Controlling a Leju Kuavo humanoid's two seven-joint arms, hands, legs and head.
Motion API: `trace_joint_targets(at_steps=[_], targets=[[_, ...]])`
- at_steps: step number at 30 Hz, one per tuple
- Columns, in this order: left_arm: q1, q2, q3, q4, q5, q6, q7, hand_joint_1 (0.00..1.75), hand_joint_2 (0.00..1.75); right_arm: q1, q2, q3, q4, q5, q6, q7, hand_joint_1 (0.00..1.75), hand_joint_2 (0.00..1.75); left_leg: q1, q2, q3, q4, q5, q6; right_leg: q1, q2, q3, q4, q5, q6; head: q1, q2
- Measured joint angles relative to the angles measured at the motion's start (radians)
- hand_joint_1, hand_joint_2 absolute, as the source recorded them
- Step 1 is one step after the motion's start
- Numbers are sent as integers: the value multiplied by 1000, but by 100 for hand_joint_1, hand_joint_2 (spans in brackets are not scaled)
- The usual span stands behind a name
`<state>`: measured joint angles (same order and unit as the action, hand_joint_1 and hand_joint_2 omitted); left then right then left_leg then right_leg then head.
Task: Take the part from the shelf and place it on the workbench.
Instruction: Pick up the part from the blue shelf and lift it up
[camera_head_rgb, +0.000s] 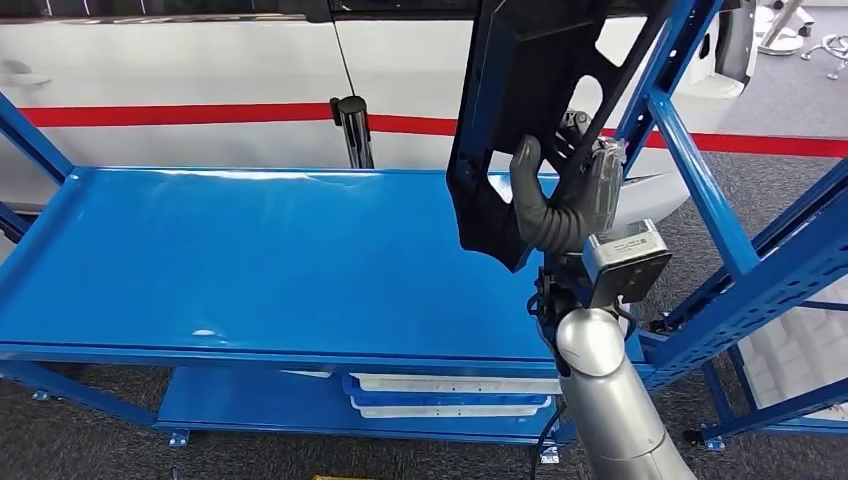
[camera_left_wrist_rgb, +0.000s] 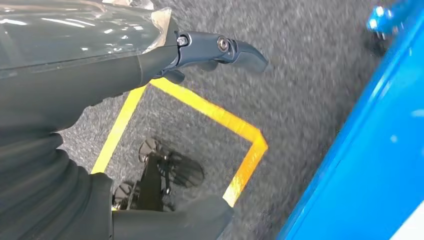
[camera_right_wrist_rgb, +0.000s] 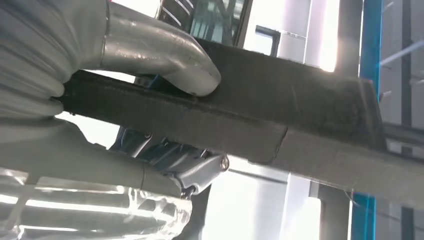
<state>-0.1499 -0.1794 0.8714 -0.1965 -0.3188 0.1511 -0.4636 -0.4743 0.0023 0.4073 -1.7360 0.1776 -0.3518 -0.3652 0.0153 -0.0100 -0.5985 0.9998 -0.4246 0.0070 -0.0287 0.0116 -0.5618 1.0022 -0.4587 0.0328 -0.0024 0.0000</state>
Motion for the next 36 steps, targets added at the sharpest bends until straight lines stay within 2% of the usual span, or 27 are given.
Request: trace_joint_targets(at_steps=[1, 3, 5, 6, 7, 8, 10, 11, 12, 14, 15, 16, 18, 20, 21, 22, 23, 24, 26, 27, 28, 30, 31, 33, 34, 35, 36], targets=[[0, -1, 0, 0, -3, -8, -5, 0, 175, 1, 1, -1, -1, 8, -5, 0, 175, 175, 3, 2, -10, 19, -20, -5, -3, -1, -5, -1, 5, -10, -1, 0], [0, -2, 0, 0, -7, -23, -15, 0, 175, 9, 2, -4, -5, 25, -11, 2, 175, 175, 6, 5, -49, 119, -98, -13, -3, -3, -17, -2, 17, -29, -4, 0], [1, -2, 0, 0, -11, -38, -26, 0, 175, 24, 2, -9, -10, 41, -11, 9, 175, 175, 7, 7, -93, 250, -171, -18, 4, -6, -34, -1, 27, -40, -5, 0], [2, -2, 0, 0, -13, -44, -31, 0, 175, 31, 2, -11, -12, 47, -10, 13, 175, 175, 7, 7, -98, 283, -181, -18, 6, -7, -42, -1, 33, -42, -5, 0], [3, -2, 1, 0, -13, -49, -35, 0, 175, 36, 2, -13, -14, 52, -7, 18, 175, 175, 7, 7, -82, 275, -171, -16, 8, -7, -50, 0, 39, -41, -5, 0], [3, -2, 1, 0, -11, -53, -39, 0, 175, 40, 2, -15, -16, 56, -3, 22, 175, 175, 7, 7, -45, 227, -147, -12, 10, -7, -56, 0, 45, -40, -5, 0], [3, -2, 1, 0, -6, -61, -45, 0, 175, 40, 3, -19, -19, 60, 9, 27, 175, 175, 4, 7, 52, 84, -105, -1, 13, -6, -64, 1, 56, -32, -5, 0], [4, -2, 1, 0, -2, -64, -48, 0, 175, 37, 4, -22, -19, 62, 16, 28, 175, 175, 1, 7, 85, 32, -95, 4, 14, -7, -66, 0, 61, -27, -4, 0], [4, -1, 3, -1, 1, -68, -51, 0, 175, 33, 6, -24, -18, 63, 22, 29, 175, 175, -3, 7, 100, 4, -93, 8, 15, -8, -67, 0, 66, -21, -5, 0], [7, 0, 8, -1, 12, -73, -60, 0, 175, 22, 9, -26, -15, 61, 37, 30, 175, 175, -9, 6, 98, -7, -83, 17, 15, -10, -68, -5, 79, -6, -5, 0], [8, 0, 13, -1, 19, -76, -64, 0, 175, 15, 11, -26, -10, 59, 45, 29, 175, 175, -8, 9, 94, -13, -73, 24, 15, -11, -72, -3, 79, 0, -6, 0], [9, 0, 19, -1, 26, -77, -69, 0, 175, 6, 13, -27, -3, 56, 52, 29, 175, 175, -7, 11, 88, -19, -61, 32, 16, -11, -82, 10, 65, 1, -5, 0], [13, 0, 30, -1, 37, -84, -78, 0, 175, -14, 17, -27, 17, 51, 62, 28, 175, 175, -5, 15, 68, -27, -37, 43, 17, -12, -121, 102, -7, -8, -2, 0], [17, 0, 42, -1, 47, -91, -84, 0, 175, -27, 24, -26, 40, 50, 67, 27, 175, 175, -7, 15, 41, -25, -17, 46, 16, -12, -161, 240, -82, -11, 1, 0], [20, 0, 47, -1, 52, -93, -87, 0, 175, -31, 28, -26, 51, 50, 70, 27, 175, 175, -7, 15, 29, -24, -8, 46, 16, -12, -164, 281, -94, -6, 2, 0], [23, 0, 53, -1, 56, -95, -90, 0, 175, -34, 33, -26, 61, 50, 74, 27, 175, 175, -8, 15, 17, -23, 1, 45, 16, -12, -148, 286, -90, 3, 3, 0], [26, 0, 58, -1, 59, -97, -92, 0, 175, -38, 38, -25, 70, 49, 77, 27, 175, 175, -8, 14, 7, -22, 8, 42, 16, -12, -110, 246, -73, 11, 4, 0], [27, 0, 62, -1, 61, -98, -95, 0, 175, -44, 45, -25, 78, 49, 80, 27, 175, 175, -8, 14, -1, -19, 15, 39, 16, -12, -56, 173, -54, 16, 4, 0], [28, 0, 70, -1, 63, -99, -99, 0, 175, -57, 57, -24, 90, 49, 82, 26, 175, 175, -11, 12, -16, -13, 26, 30, 20, -12, 42, 28, -41, 10, 3, 0], [29, 0, 72, -1, 64, -100, -100, 0, 175, -63, 61, -24, 94, 49, 82, 26, 175, 175, -12, 12, -20, -10, 31, 24, 23, -11, 65, -11, -43, 4, 3, 0], [29, 0, 74, -1, 65, -100, -101, 0, 175, -67, 65, -23, 98, 49, 82, 26, 175, 175, -13, 12, -23, -9, 37, 18, 26, -11, 70, -25, -45, -2, 2, 0], [32, 2, 77, -1, 66, -100, -101, 0, 175, -73, 71, -23, 107, 49, 82, 26, 175, 175, -11, 9, -32, -5, 38, 7, 18, -12, 54, -27, -33, -18, 2, 0], [33, 2, 78, -1, 66, -100, -101, 0, 175, -76, 75, -23, 111, 49, 83, 26, 175, 175, -9, 8, -42, 11, 19, 2, 12, -13, 48, -29, -24, -30, 0, 0], [34, 3, 80, -1, 67, -100, -101, 0, 175, -81, 83, -23, 118, 49, 83, 26, 175, 175, -3, 6, -78, 102, -64, -10, 6, -16, 31, -30, -4, -47, -3, 0], [34, 3, 81, -1, 67, -100, -101, 0, 175, -82, 86, -23, 121, 49, 83, 26, 175, 175, -1, 6, -100, 172, -111, -16, 6, -17, 20, -29, 5, -51, -5, 0], [34, 4, 82, -1, 67, -100, -101, 0, 175, -82, 88, -23, 124, 49, 83, 26, 175, 175, 2, 7, -118, 239, -143, -22, 6, -17, 9, -28, 14, -51, -5, 0], [34, 4, 83, -1, 67, -100, -101, 0, 175, -82, 89, -23, 127, 49, 83, 26, 175, 175, 6, 7, -124, 282, -154, -28, 6, -17, -2, -27, 22, -48, -5, 0]])
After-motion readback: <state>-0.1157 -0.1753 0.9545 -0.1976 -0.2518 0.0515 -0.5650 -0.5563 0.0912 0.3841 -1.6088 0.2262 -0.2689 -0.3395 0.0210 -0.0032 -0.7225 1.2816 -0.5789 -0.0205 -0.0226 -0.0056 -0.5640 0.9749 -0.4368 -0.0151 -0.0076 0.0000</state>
